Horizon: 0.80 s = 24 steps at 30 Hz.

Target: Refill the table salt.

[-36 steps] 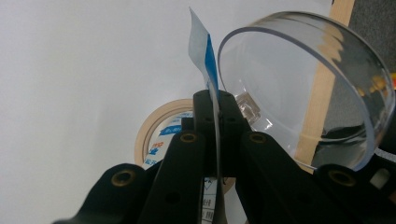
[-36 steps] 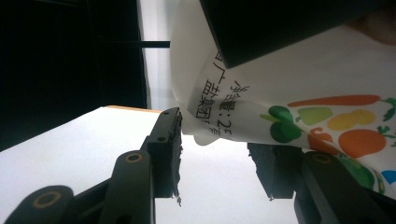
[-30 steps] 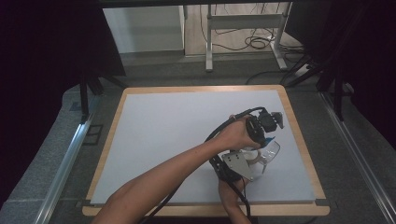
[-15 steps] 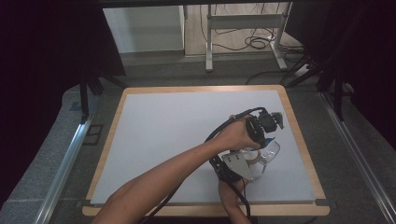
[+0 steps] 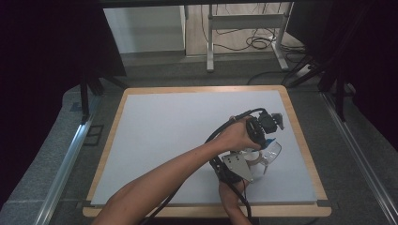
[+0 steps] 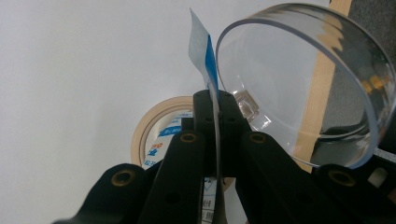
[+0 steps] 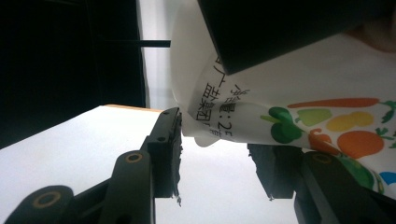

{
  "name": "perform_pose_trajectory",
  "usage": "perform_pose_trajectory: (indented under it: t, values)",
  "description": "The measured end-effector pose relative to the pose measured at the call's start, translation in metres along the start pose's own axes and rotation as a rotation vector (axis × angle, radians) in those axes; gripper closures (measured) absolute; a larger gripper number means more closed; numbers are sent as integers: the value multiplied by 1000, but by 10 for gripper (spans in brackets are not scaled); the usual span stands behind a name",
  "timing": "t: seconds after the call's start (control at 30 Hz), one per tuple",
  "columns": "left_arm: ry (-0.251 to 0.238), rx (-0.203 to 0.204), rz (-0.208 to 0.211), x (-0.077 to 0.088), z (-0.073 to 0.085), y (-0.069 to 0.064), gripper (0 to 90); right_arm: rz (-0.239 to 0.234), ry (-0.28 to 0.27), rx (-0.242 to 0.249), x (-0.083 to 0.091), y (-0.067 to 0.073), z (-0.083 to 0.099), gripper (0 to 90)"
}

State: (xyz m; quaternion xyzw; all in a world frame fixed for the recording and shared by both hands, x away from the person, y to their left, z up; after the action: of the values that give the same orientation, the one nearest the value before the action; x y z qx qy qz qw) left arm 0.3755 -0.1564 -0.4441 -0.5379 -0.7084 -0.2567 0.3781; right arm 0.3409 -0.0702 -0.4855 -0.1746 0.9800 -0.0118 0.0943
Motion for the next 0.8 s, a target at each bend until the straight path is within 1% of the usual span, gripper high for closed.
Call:
perform_pose_trajectory:
  t: [0.17,0.27,0.8]
  values:
    - [-2,2,1,-1,0,0,900,0,3,-7,0,0,0,556]
    - [-2,1,1,-1,-1,-1,900,2,0,-1,0,-1,0,556]
    - [1,-5,3,-2,-3,-1,900,9,-3,-6,0,-4,-1,556]
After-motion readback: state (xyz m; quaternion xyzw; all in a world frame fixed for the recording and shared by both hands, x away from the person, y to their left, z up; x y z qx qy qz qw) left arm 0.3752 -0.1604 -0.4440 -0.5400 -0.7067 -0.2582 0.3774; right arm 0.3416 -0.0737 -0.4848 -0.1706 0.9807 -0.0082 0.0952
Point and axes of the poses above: each handheld gripper's, and its own axes: x roughly backward along the jaws, z roughly out of its underside, y roughly to its left, the point moved 8 cm from there along -x, roughly forward along the jaws, and after that the axes turned 13 degrees about -y, right-handed, at the moved point
